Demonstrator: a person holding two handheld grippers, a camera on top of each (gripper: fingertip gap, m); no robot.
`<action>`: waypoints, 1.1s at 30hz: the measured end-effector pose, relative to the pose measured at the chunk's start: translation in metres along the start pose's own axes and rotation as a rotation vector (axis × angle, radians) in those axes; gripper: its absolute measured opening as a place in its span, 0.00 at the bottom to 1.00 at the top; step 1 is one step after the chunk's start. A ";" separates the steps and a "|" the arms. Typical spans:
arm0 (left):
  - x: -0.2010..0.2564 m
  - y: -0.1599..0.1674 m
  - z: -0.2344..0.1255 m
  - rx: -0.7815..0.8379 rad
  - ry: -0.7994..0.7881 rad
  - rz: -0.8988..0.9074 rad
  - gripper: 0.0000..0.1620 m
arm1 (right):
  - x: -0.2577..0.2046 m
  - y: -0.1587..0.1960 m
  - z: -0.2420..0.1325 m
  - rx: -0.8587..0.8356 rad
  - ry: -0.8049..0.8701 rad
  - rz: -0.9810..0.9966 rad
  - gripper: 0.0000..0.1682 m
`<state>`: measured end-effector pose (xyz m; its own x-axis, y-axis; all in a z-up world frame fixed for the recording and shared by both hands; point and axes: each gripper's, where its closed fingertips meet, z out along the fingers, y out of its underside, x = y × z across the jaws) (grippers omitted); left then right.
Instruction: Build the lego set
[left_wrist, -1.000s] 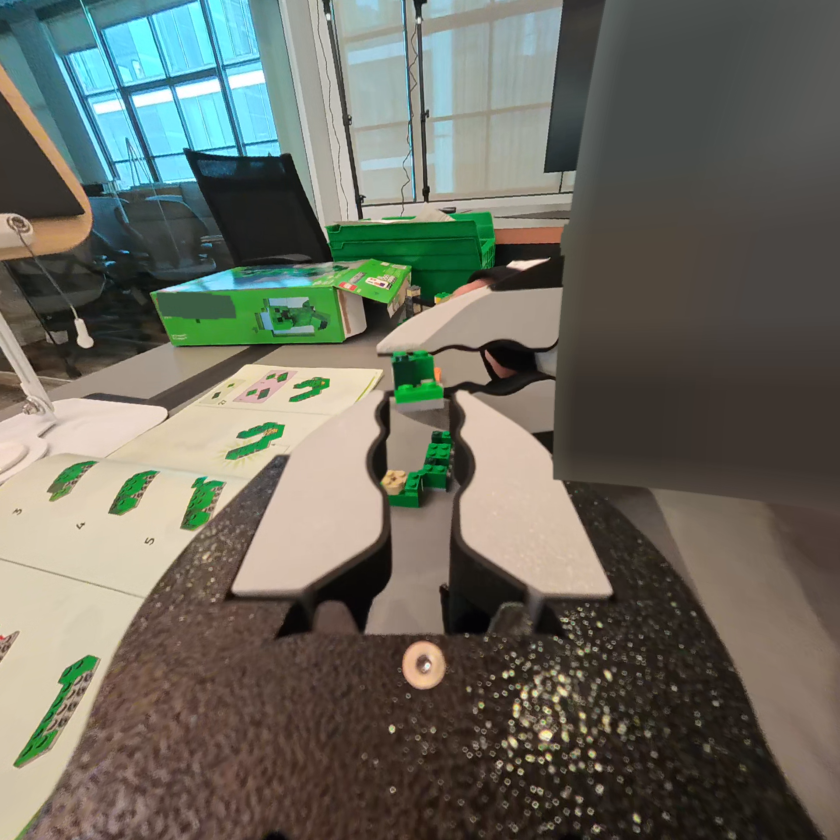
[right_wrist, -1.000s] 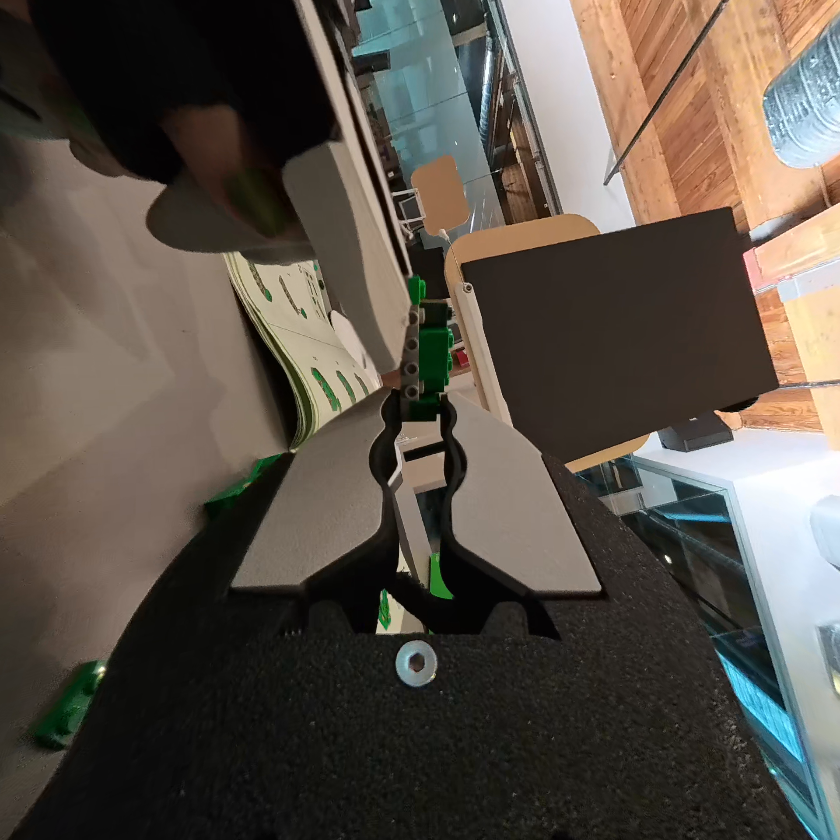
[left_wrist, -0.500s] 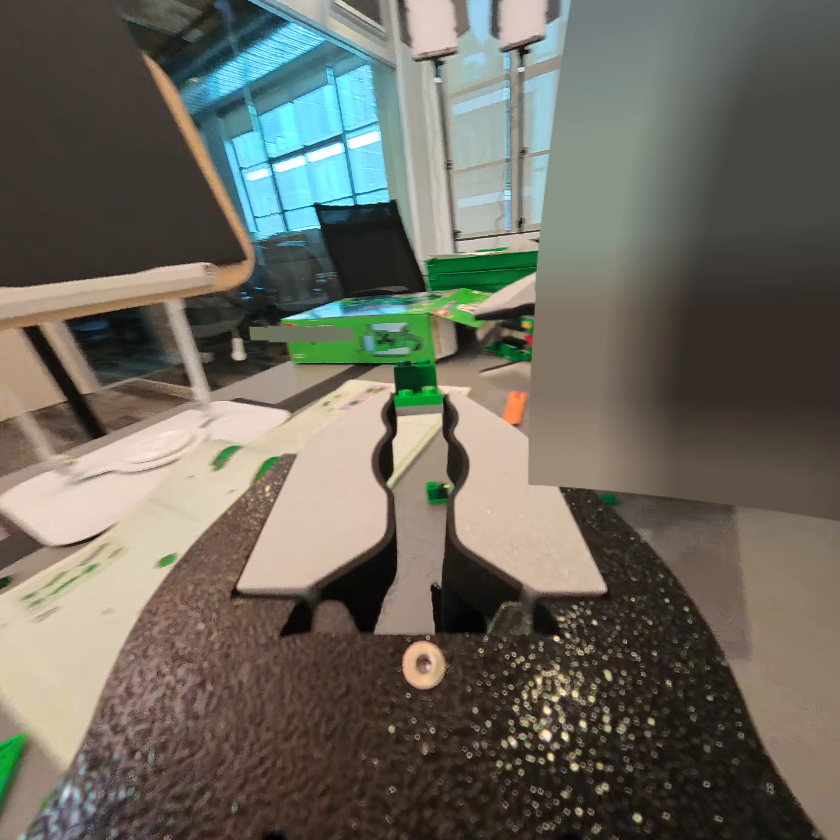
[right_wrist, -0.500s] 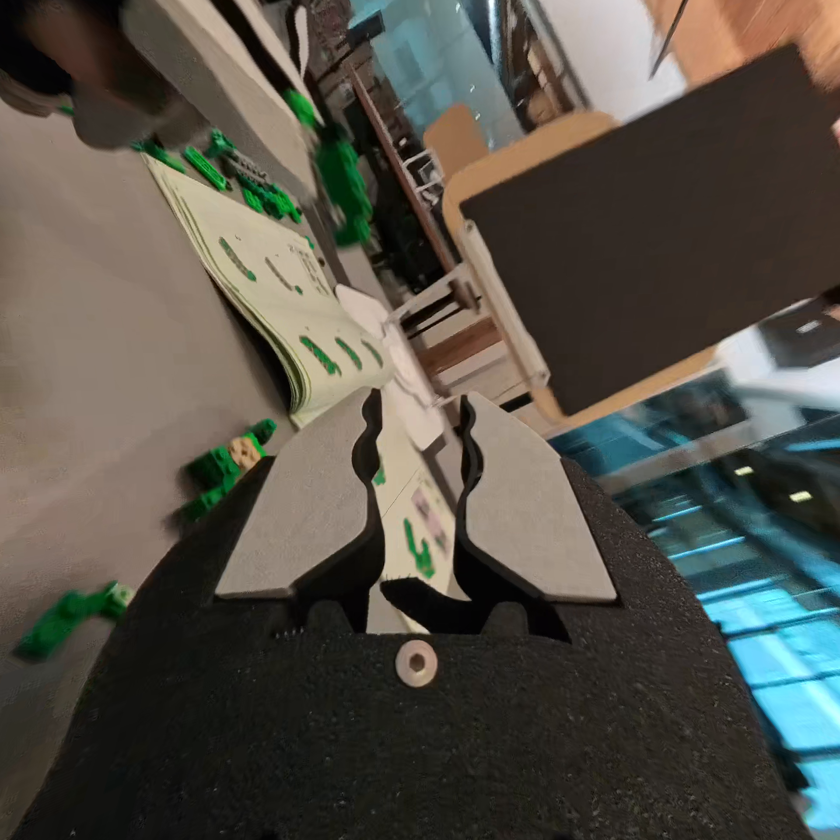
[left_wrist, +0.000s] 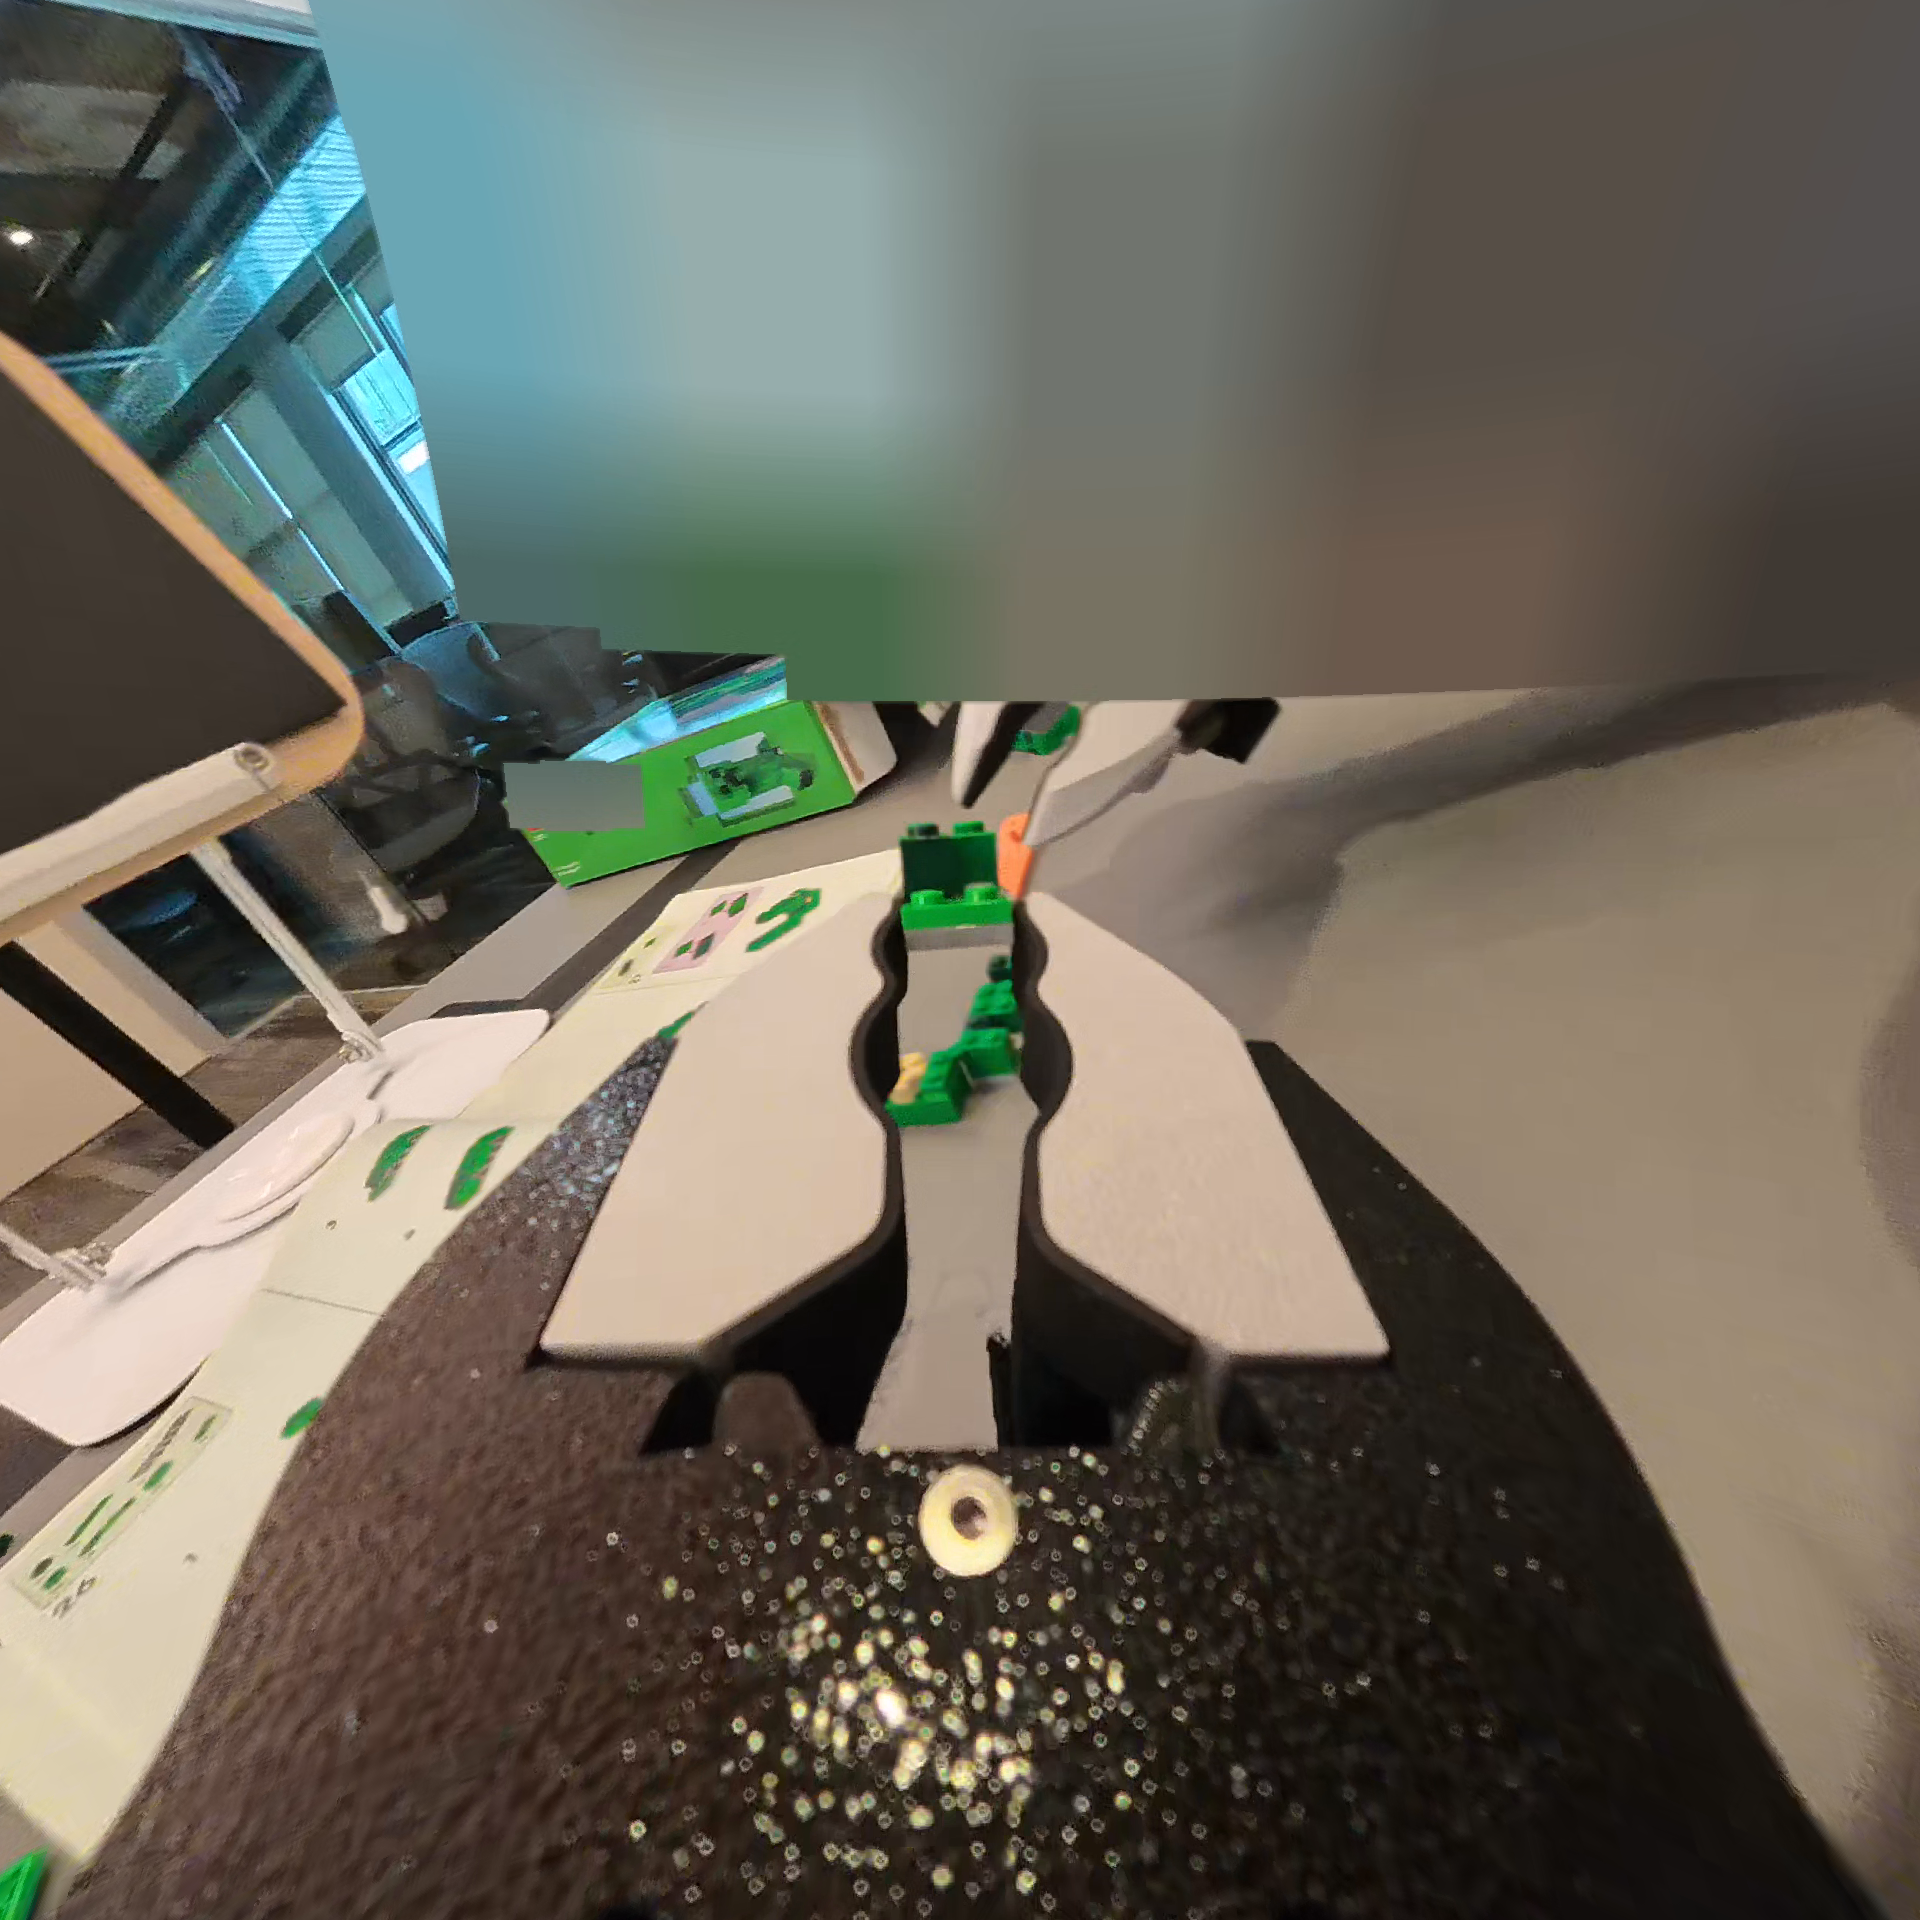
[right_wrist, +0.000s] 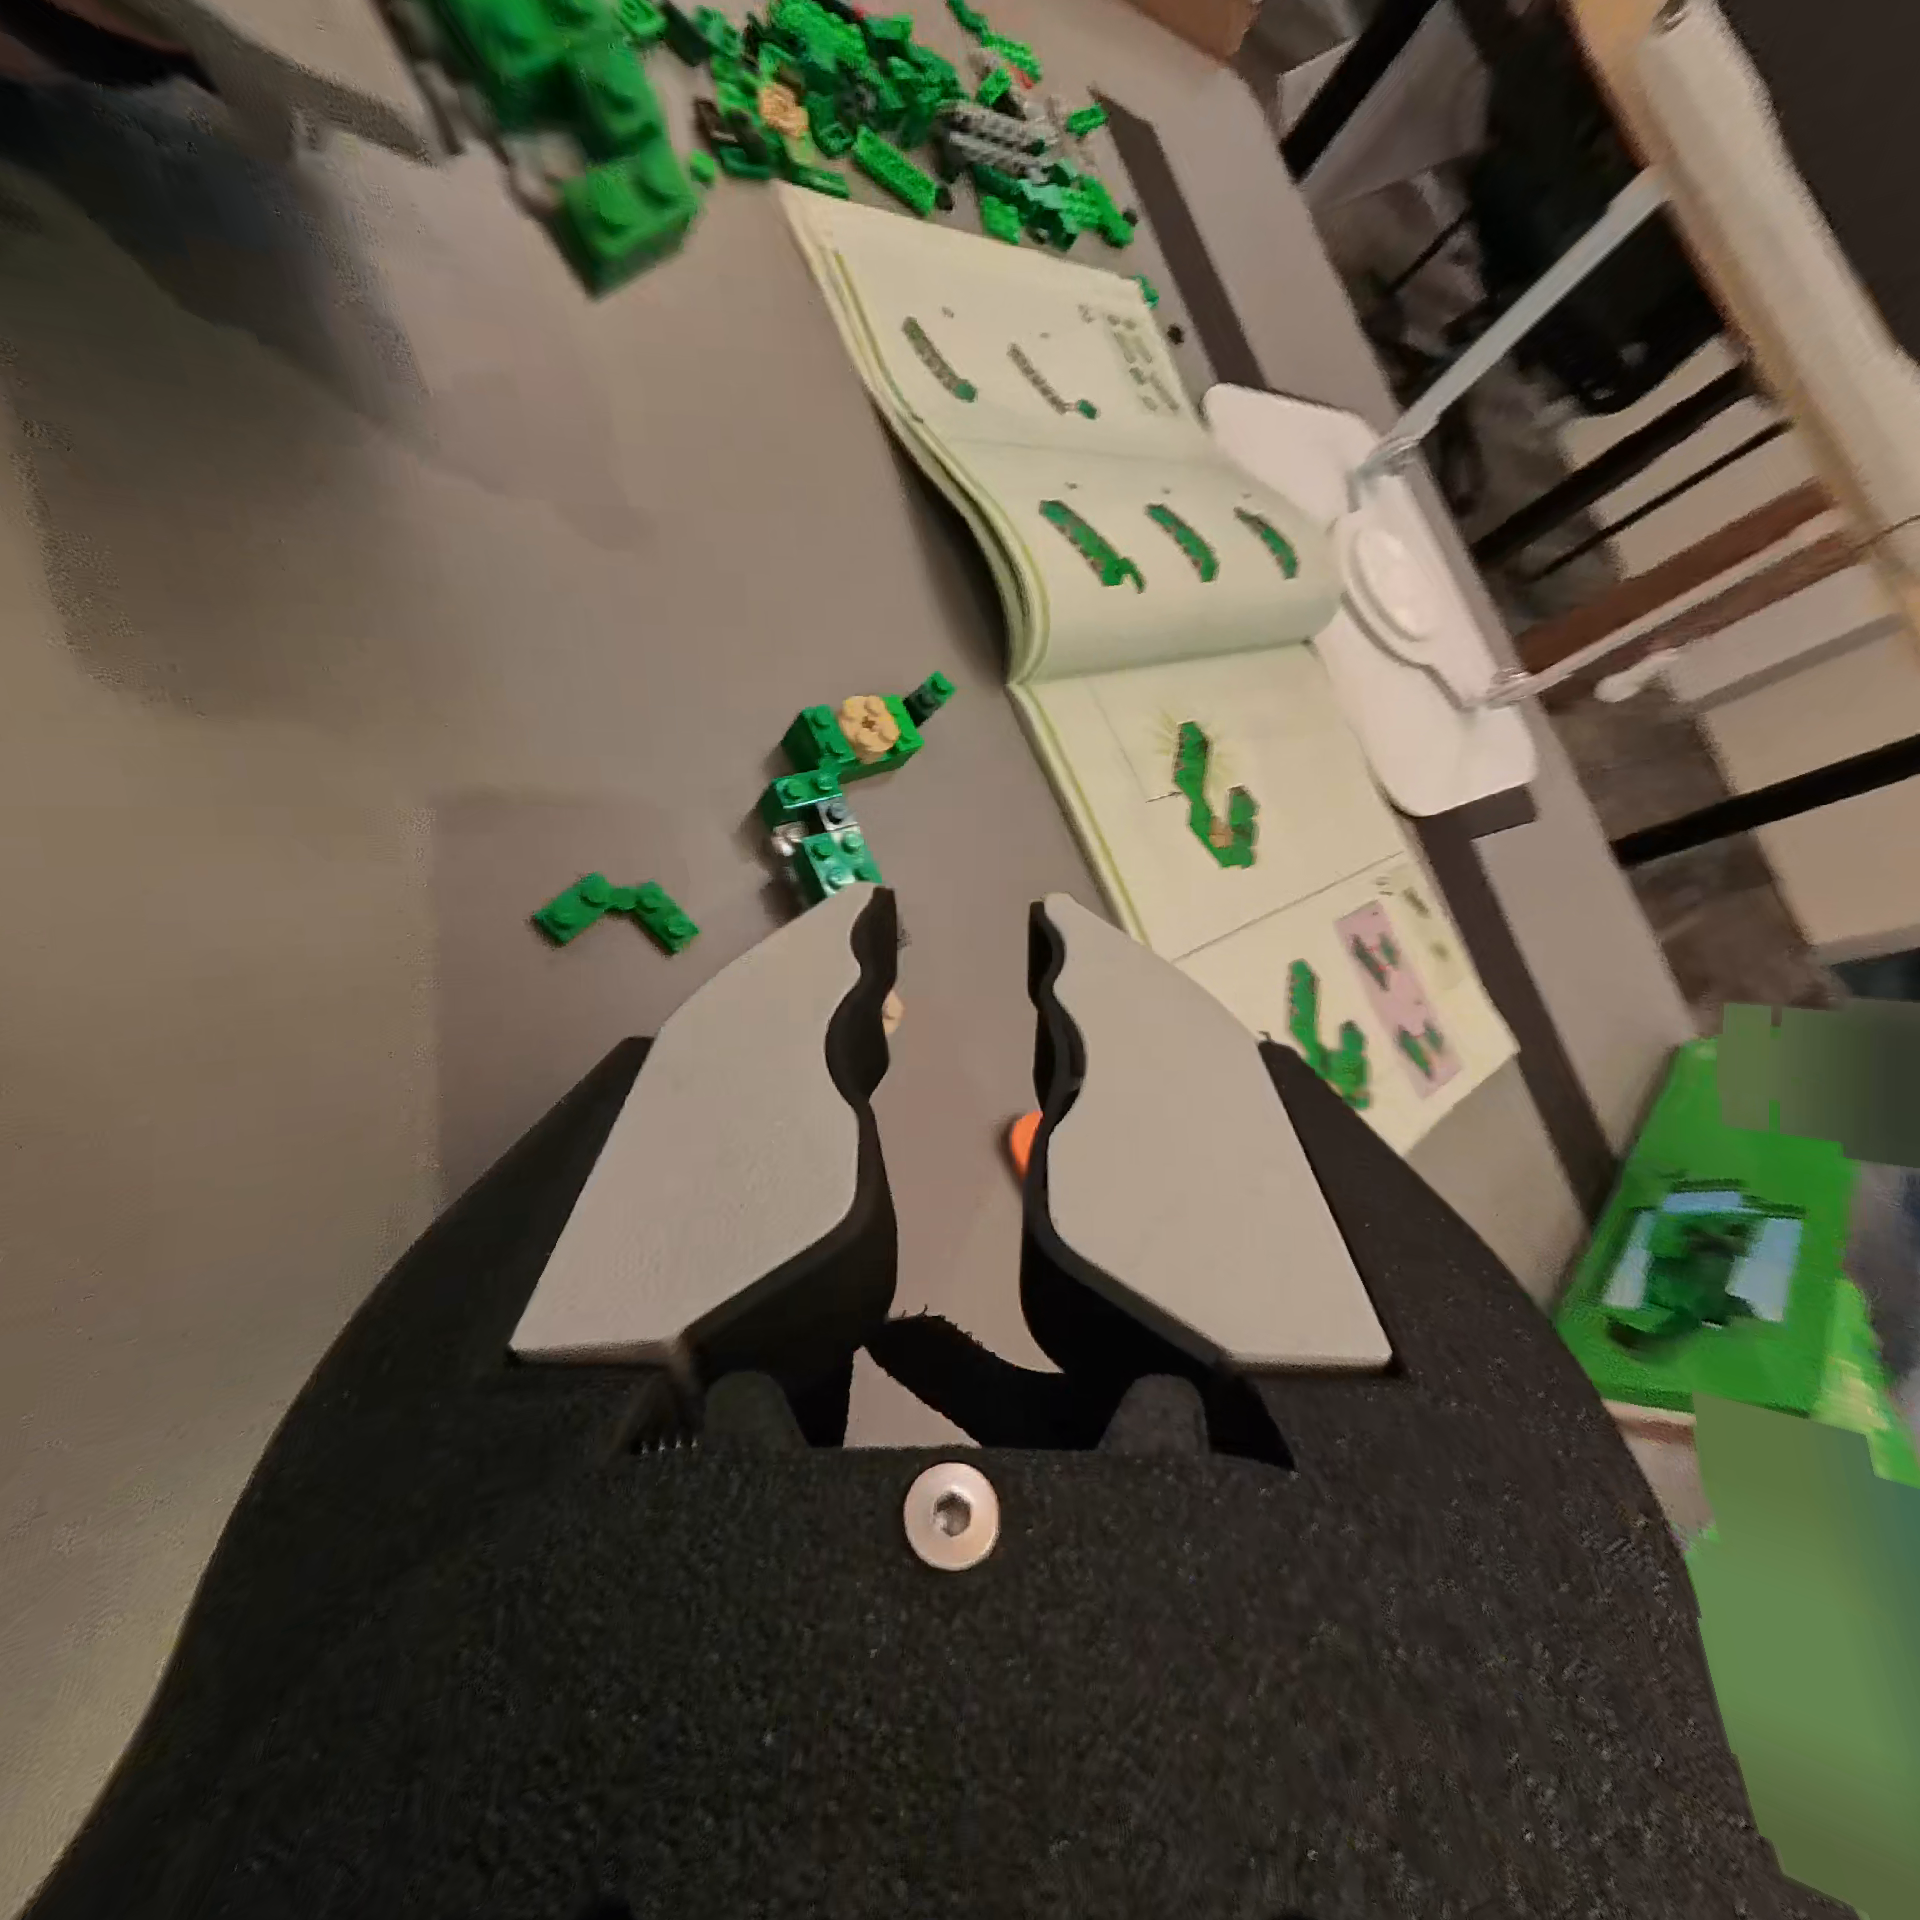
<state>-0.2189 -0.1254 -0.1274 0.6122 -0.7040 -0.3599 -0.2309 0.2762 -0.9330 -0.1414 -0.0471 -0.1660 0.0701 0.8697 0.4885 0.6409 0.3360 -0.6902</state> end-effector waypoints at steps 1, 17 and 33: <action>0.006 -0.001 -0.004 -0.011 -0.005 0.022 0.11 | -0.003 -0.001 0.001 0.001 -0.049 0.021 0.13; -0.032 0.007 -0.110 -0.147 -0.469 0.029 0.11 | -0.028 -0.157 0.157 0.109 -0.575 -0.448 0.07; -0.046 0.026 -0.113 -0.241 -0.520 0.011 0.11 | -0.065 -0.213 0.278 -0.036 -0.933 -0.961 0.08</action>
<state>-0.3387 -0.1597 -0.1354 0.8863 -0.2710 -0.3756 -0.3676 0.0816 -0.9264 -0.4950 -0.0750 -0.1994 -0.9516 0.2204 0.2142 0.1621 0.9521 -0.2593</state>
